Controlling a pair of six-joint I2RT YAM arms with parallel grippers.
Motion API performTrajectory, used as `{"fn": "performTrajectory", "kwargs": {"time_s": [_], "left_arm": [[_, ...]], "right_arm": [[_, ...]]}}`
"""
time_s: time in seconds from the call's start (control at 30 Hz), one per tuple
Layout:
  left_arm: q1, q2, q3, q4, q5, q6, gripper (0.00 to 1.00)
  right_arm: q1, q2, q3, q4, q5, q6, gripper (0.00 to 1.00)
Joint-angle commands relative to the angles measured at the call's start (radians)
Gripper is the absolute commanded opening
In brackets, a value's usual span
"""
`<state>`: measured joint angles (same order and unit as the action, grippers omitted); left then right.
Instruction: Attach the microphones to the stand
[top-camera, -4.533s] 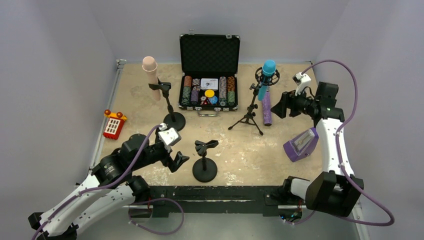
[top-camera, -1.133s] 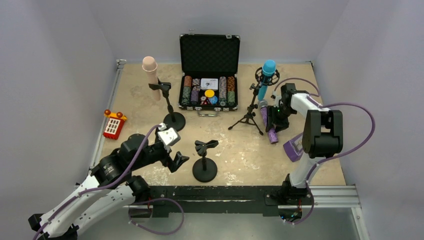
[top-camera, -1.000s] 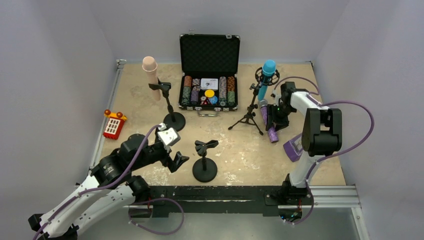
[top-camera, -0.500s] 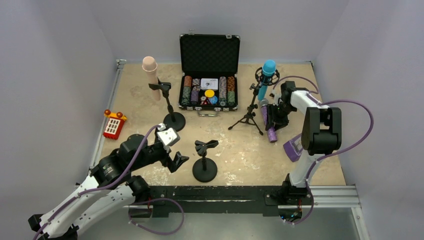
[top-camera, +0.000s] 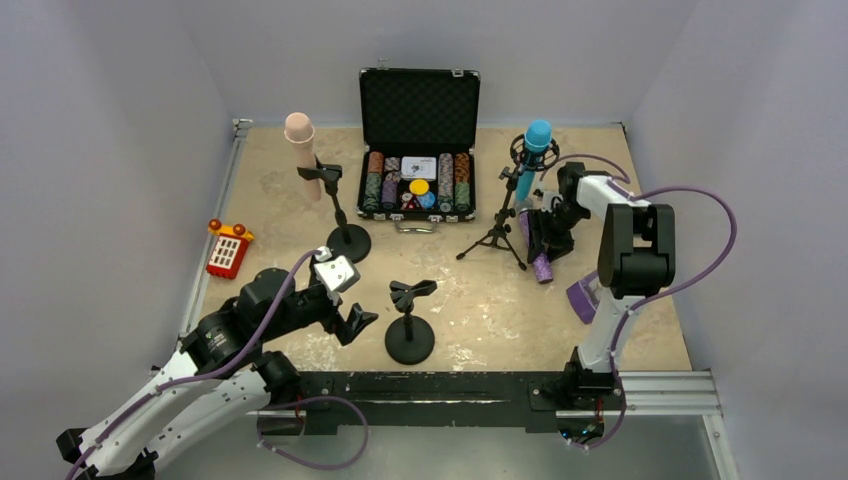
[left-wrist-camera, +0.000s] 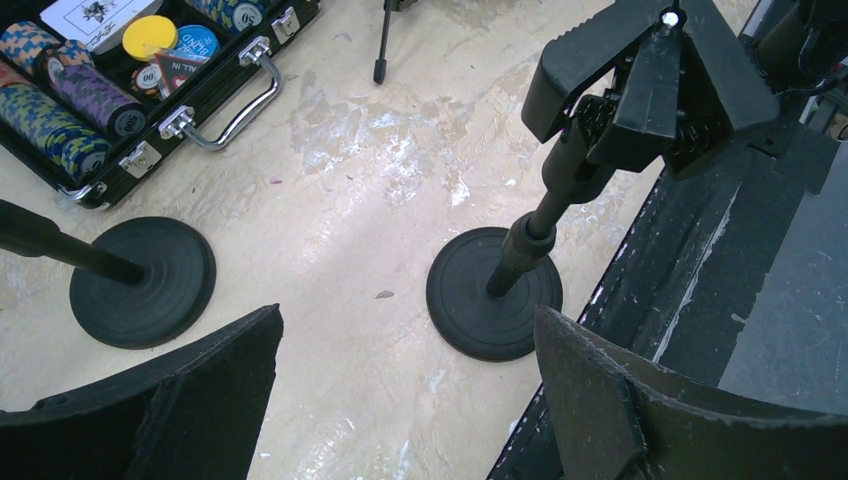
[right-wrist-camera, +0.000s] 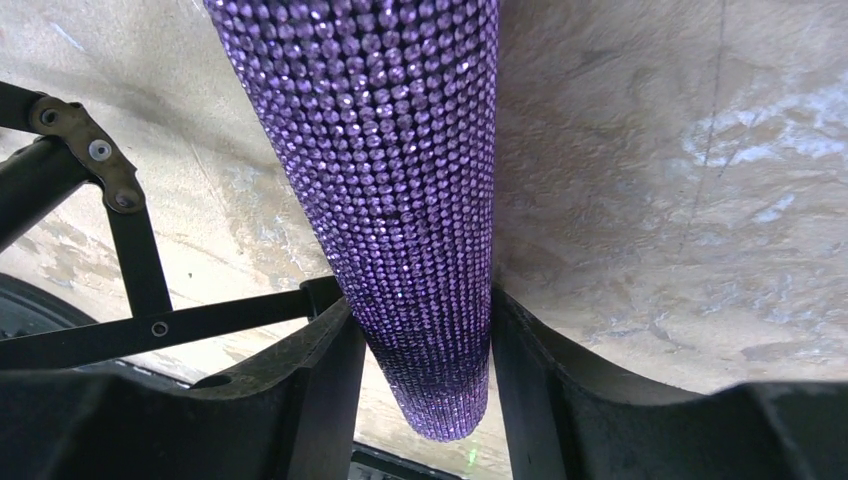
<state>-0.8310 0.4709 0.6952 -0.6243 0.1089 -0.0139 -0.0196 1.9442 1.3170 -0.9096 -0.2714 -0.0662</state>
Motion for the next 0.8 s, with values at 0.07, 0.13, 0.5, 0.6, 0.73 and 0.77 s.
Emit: {"fn": "performTrajectory", "kwargs": {"time_s": [0.07, 0.13, 0.5, 0.6, 0.73, 0.77], "left_arm": [[0.007, -0.010, 0.000, 0.010, 0.014, 0.009, 0.99], [0.007, -0.012, 0.000, 0.010, 0.015, 0.009, 0.99], [0.007, -0.019, -0.002, 0.010, 0.014, 0.009, 0.99], [0.007, -0.018, -0.002, 0.009, 0.014, 0.009, 0.99], [0.007, -0.017, -0.002, 0.009, 0.014, 0.009, 0.99], [0.007, -0.017, 0.000, 0.009, 0.013, 0.009, 0.99]], "right_arm": [[0.000, 0.011, 0.045, -0.036, 0.020, -0.036, 0.52], [0.000, 0.014, 0.048, -0.040, 0.019, -0.037, 0.51], [-0.031, -0.056, 0.056, -0.010, -0.017, -0.020, 0.00], [-0.068, -0.105, 0.093, -0.013, -0.034, -0.015, 0.00], [-0.117, -0.173, 0.161, -0.024, -0.044, -0.001, 0.00], [-0.125, -0.186, 0.184, -0.024, -0.047, 0.004, 0.00]]}}
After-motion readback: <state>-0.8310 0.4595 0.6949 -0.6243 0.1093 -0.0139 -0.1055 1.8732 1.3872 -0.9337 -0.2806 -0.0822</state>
